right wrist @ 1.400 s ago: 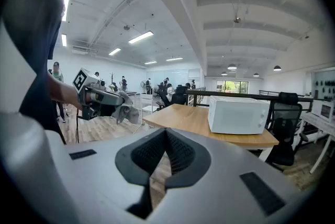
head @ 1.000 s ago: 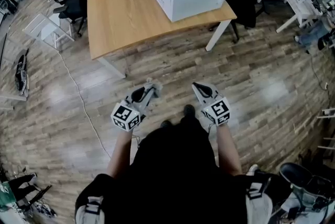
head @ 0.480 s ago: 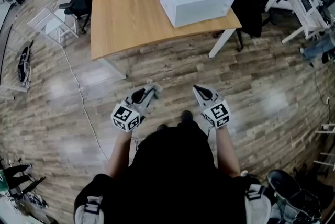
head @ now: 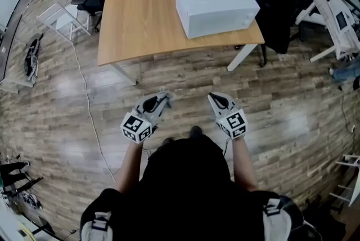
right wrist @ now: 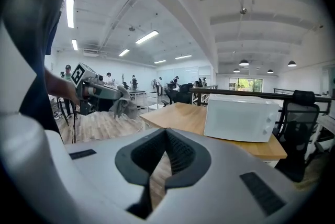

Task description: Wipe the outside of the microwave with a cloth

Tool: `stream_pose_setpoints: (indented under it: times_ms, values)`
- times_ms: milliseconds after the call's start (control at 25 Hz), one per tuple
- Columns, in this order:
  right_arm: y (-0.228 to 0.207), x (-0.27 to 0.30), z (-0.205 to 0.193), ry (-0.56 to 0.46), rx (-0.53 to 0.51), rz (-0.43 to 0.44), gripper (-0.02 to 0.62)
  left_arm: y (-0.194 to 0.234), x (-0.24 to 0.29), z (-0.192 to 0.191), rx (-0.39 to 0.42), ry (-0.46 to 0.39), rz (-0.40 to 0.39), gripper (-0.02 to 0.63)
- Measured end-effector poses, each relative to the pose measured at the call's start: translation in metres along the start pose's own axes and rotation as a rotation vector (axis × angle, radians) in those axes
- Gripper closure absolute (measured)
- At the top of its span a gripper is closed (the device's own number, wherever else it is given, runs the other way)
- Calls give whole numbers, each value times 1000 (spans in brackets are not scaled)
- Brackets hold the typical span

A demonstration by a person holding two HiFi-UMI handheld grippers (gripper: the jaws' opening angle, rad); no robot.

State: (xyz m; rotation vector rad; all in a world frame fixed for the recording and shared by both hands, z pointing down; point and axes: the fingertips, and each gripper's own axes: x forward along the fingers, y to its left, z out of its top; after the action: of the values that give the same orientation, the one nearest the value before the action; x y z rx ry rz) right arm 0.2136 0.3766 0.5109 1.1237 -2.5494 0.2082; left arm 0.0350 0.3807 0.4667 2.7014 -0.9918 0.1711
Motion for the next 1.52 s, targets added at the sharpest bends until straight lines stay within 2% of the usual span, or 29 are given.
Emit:
stream_pose_setpoints:
  times_ms: [240,440,760,1000,1240,1520]
  values:
    - [-39,1,-5,10,-15,47,598,-5,29,6,-14,-7,62,540]
    - [-54,8,-11,18,-18,103,598,-8,43,7,-29,-11,108,540]
    - [-69,36,-12,25,-12,124,597,13,62,-2,-55,7,112,540]
    - [-88,82,9,9,-34,101,598,58,89,8,-33,-18,65,540]
    - [-112,143,35,26,-26,53,598,132,121,23,-52,-10,8,540]
    - [-141,218,78,39,-29,-26,597,205,158,54,-16,-23,-107,540]
